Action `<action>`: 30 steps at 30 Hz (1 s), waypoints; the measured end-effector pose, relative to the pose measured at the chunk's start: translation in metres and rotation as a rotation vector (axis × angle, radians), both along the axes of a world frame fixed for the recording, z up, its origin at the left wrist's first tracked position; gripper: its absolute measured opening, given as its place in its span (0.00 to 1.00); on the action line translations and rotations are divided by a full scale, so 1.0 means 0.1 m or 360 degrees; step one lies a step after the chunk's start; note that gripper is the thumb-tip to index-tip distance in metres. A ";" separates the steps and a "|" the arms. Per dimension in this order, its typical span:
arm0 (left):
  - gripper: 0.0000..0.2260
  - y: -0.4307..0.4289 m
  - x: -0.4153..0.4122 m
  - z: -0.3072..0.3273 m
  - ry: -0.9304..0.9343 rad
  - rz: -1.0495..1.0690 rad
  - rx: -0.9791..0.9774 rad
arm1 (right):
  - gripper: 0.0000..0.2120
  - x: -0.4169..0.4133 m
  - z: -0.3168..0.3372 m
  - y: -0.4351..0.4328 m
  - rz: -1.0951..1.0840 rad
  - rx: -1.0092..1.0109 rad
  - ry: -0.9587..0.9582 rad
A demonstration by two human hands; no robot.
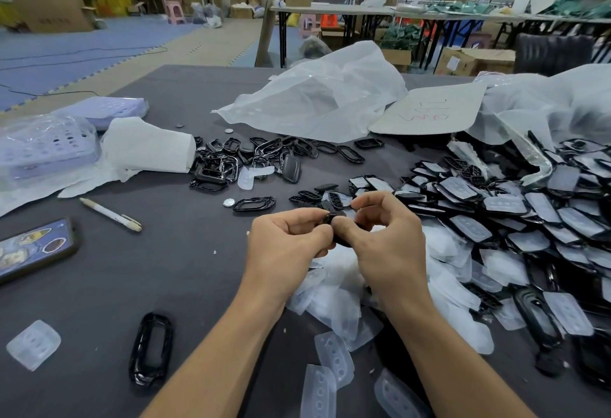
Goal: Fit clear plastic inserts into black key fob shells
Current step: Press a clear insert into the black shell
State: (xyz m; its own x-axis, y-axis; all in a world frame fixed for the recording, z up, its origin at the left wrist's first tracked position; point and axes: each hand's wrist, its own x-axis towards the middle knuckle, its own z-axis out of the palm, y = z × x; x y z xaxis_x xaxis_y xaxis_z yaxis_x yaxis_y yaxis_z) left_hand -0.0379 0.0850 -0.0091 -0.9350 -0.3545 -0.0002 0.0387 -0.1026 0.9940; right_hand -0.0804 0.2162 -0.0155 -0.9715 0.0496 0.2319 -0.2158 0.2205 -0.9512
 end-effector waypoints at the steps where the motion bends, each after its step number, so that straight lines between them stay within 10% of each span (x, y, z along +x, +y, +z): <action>1: 0.13 0.00 -0.01 0.00 -0.0003 0.0024 -0.0026 | 0.11 0.00 0.00 -0.01 0.0065 -0.0002 0.0018; 16: 0.12 -0.03 -0.03 -0.04 -0.0080 0.0028 0.0114 | 0.08 0.05 0.01 -0.08 0.0283 -0.0323 -0.0233; 30: 0.20 -0.59 -0.10 0.06 -0.0028 0.0722 0.0389 | 0.09 0.27 0.02 -0.19 0.0335 0.0905 0.0416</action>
